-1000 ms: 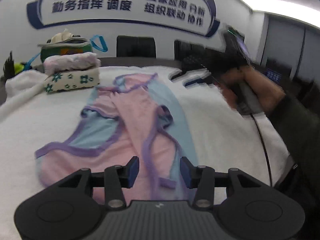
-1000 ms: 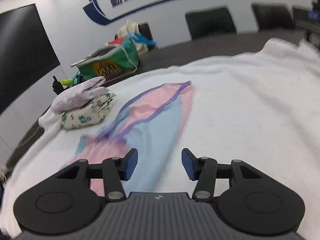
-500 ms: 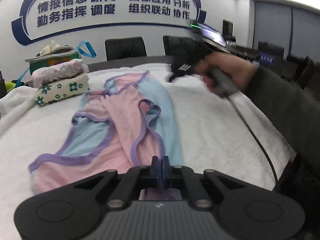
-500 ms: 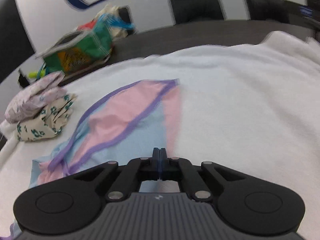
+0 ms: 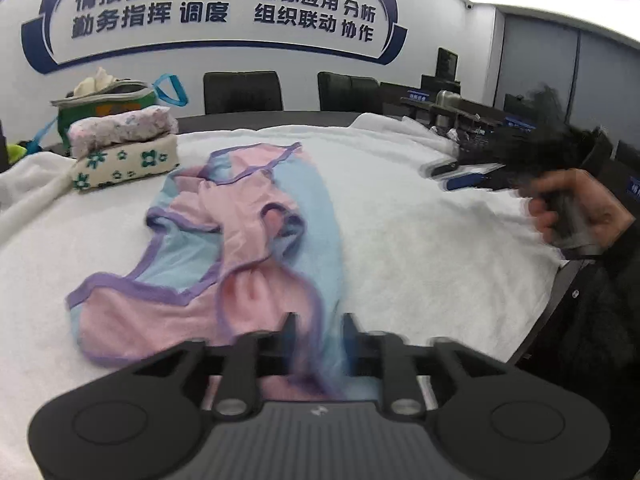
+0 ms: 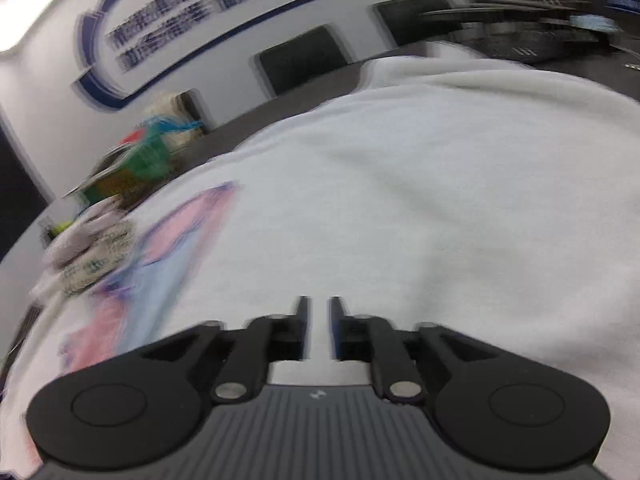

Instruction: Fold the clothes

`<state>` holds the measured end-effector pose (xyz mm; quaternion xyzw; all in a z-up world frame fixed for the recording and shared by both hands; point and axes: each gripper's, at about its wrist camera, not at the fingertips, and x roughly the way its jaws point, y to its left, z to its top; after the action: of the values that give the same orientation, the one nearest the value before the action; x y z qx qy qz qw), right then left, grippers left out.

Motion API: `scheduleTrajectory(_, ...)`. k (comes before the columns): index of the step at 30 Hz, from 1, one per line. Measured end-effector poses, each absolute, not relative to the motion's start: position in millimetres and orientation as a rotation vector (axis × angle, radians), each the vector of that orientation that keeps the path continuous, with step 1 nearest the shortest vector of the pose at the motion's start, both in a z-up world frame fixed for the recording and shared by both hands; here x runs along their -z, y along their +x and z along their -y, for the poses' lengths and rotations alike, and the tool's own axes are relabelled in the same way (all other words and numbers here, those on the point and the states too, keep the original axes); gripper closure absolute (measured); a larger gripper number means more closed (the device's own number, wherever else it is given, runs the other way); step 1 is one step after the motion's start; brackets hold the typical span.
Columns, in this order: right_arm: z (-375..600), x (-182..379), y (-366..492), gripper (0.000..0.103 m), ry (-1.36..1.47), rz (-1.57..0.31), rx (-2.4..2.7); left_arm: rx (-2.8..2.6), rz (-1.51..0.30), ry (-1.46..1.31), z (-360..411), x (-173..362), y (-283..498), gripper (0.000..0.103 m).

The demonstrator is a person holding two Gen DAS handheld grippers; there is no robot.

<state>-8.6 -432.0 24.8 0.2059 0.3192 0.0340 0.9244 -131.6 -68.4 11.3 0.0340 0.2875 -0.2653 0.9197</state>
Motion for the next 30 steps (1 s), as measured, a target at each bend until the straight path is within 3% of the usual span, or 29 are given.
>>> scheduleTrajectory(1,420.1,-27.7,5.3,0.044,0.399,-0.657,-0.126,0.544,-0.582,0.065,73.0,-11.9,-129.7,0.063)
scheduleTrajectory(7,352.1,-19.6,134.7,0.045,0.327,-0.786,-0.266,0.371,-0.615,0.126,95.9,-4.7,-106.9,0.065)
scheduleTrajectory(9,339.8,-14.3,171.6,0.048,0.309,-0.815,-0.258,0.347,-0.641,0.082,91.0,-2.0,-99.7,0.074)
scheduleTrajectory(10,334.8,-13.6,185.3,0.048,0.299,-0.820,-0.254,0.346,-0.651,0.059,88.1,-1.0,-96.9,0.089)
scheduleTrajectory(11,330.2,-13.9,197.4,0.065,0.290,-0.820,-0.244,0.358,-0.650,0.047,86.0,-0.8,-96.0,0.102)
scheduleTrajectory(13,324.3,-12.4,205.9,0.102,0.278,-0.831,-0.239,0.383,-0.654,0.036,83.7,-1.3,-95.9,0.101)
scheduleTrajectory(14,321.7,-11.4,209.0,0.102,0.273,-0.838,-0.238,0.393,-0.656,0.034,83.1,-1.9,-96.5,0.102)
scheduleTrajectory(20,369.6,-21.0,137.6,0.103,0.322,-0.682,-0.113,0.492,-0.628,0.018,75.5,-12.0,-108.2,0.102)
scheduleTrajectory(30,473.6,-9.4,-104.2,0.102,0.458,-0.557,0.264,0.762,-0.622,0.051,75.0,-9.0,-140.3,0.102)
